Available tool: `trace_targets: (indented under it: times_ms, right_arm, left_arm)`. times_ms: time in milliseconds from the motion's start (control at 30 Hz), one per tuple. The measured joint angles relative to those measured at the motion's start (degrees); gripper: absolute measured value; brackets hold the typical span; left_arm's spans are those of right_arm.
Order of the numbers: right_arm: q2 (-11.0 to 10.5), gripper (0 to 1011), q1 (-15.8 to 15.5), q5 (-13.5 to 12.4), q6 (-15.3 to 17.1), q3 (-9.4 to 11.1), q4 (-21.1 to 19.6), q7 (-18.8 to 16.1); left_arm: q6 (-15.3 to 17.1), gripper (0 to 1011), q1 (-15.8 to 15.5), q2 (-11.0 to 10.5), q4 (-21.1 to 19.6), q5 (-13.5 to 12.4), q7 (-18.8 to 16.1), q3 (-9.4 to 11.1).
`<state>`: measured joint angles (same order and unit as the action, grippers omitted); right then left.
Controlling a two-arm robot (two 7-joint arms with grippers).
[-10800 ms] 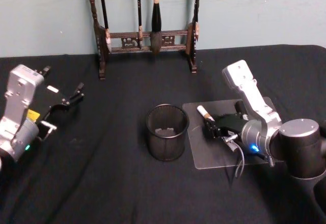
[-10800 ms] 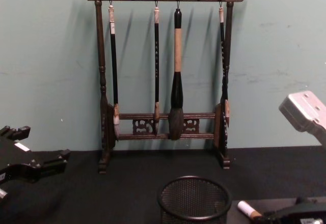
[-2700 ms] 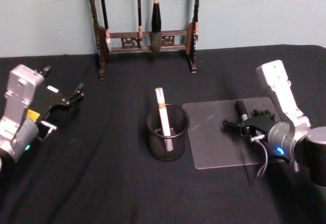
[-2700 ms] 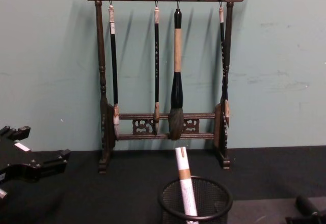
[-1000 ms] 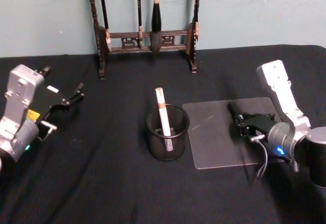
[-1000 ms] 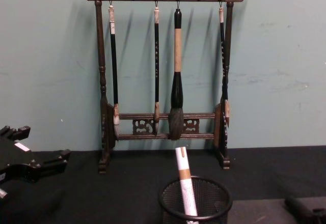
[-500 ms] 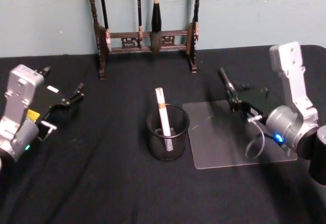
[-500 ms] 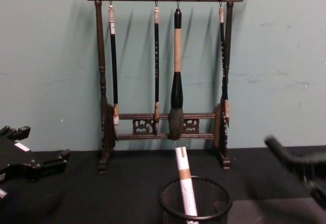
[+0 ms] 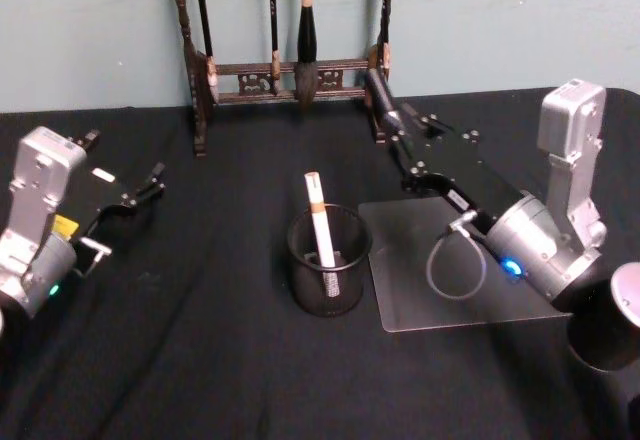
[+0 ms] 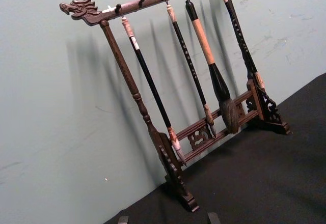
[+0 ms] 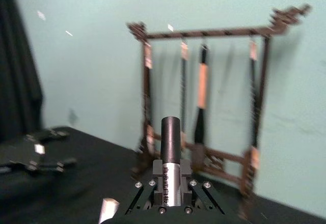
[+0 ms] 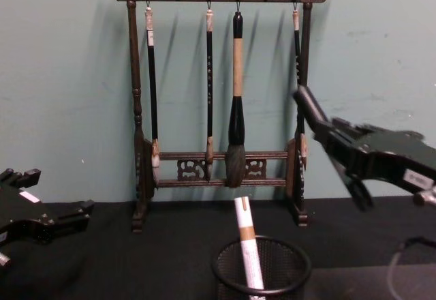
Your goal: Pick up the water-based marker from the table and place it into the pen holder.
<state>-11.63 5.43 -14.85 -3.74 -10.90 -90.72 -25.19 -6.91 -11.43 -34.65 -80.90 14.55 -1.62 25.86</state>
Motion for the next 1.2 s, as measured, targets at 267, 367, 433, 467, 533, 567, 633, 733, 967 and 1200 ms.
trace_targets:
  times_ms: [267,367,433,467,533,567,633,733,967,1200]
  right_arm:
    - [0.81,199,2.46,-3.78,-4.94,-3.37,4.54,-5.15]
    - [0.92,199,3.19,-4.58,-5.29,-4.49,6.16,-6.26]
    - [0.92,199,3.45,-4.86,-5.34,-4.95,6.74,-6.64]
    - [0.89,199,3.71,-5.18,-5.36,-5.41,7.28,-7.02]
    - [0.82,199,4.03,-5.70,-5.37,-5.99,8.09,-7.56]
    - [0.82,199,4.03,-5.70,-5.37,-5.99,8.09,-7.56]
    - [0.71,199,4.23,-6.07,-5.37,-6.53,8.81,-7.82]
    - [0.58,199,4.44,-6.42,-5.23,-7.14,9.54,-7.86]
    - [0.31,199,4.88,-6.99,-4.64,-8.45,10.94,-7.43]
    - [0.09,199,5.36,-7.29,-4.42,-9.67,11.84,-6.50]
  left_arm:
    - [0.00,1001,0.00,0.00,0.00,0.00,0.00,0.00]
    - [0.00,1001,0.00,0.00,0.00,0.00,0.00,0.00]
    - [0.00,1001,0.00,0.00,0.00,0.00,0.00,0.00]
    - [0.00,1001,0.00,0.00,0.00,0.00,0.00,0.00]
    - [0.00,1001,0.00,0.00,0.00,0.00,0.00,0.00]
    - [0.00,1001,0.00,0.00,0.00,0.00,0.00,0.00]
    - [0.00,1001,0.00,0.00,0.00,0.00,0.00,0.00]
    - [0.00,1001,0.00,0.00,0.00,0.00,0.00,0.00]
    - [0.00,1001,0.00,0.00,0.00,0.00,0.00,0.00]
    - [0.00,1001,0.00,0.00,0.00,0.00,0.00,0.00]
